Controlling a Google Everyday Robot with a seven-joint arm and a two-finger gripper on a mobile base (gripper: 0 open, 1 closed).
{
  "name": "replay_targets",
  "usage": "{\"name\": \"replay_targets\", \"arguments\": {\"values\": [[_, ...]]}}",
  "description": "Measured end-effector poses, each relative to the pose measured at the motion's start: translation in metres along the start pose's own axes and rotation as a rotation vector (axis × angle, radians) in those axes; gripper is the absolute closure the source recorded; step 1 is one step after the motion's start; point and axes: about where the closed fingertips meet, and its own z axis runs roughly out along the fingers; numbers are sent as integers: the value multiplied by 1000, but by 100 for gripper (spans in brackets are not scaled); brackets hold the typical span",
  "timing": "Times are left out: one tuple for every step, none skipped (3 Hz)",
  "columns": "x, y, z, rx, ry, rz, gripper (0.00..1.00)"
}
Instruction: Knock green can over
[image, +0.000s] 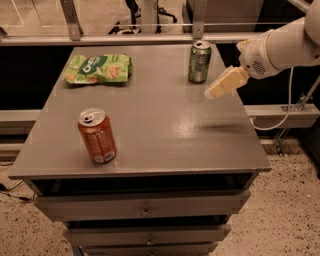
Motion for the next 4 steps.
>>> {"name": "replay_targets", "arguments": {"values": [[1,-19,29,27,-72,53,0],[-2,-40,58,38,-166,77,0],[-10,-51,84,9,-250,74,0],[-20,-60,112,-33,-352,66,0]]}}
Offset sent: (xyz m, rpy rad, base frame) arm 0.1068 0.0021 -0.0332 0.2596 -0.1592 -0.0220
